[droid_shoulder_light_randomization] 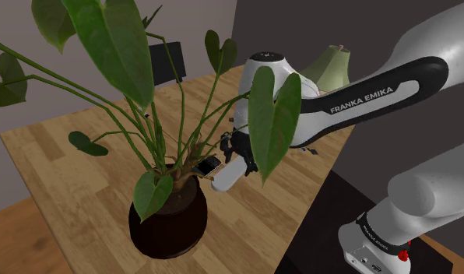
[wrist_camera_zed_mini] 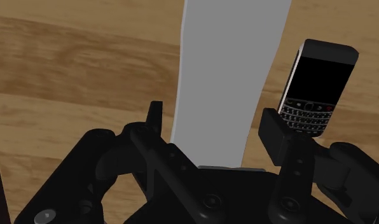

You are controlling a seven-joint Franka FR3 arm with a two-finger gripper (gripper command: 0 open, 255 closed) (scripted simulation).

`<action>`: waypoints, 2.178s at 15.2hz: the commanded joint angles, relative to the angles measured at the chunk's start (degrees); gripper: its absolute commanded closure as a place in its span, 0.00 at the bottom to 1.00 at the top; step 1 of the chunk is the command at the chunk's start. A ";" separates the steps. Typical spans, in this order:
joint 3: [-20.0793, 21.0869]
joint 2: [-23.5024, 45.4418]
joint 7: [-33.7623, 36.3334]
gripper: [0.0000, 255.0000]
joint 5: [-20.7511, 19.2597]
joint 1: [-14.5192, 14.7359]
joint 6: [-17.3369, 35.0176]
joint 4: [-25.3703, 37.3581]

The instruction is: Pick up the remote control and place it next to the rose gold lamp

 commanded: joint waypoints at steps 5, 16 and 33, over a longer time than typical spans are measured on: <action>-2.60 -5.13 -3.69 1.00 4.79 1.68 -5.42 2.14; -6.94 -10.90 -6.73 1.00 8.28 3.71 -14.94 7.23; -11.40 -14.46 -7.85 1.00 8.86 4.41 -28.52 17.68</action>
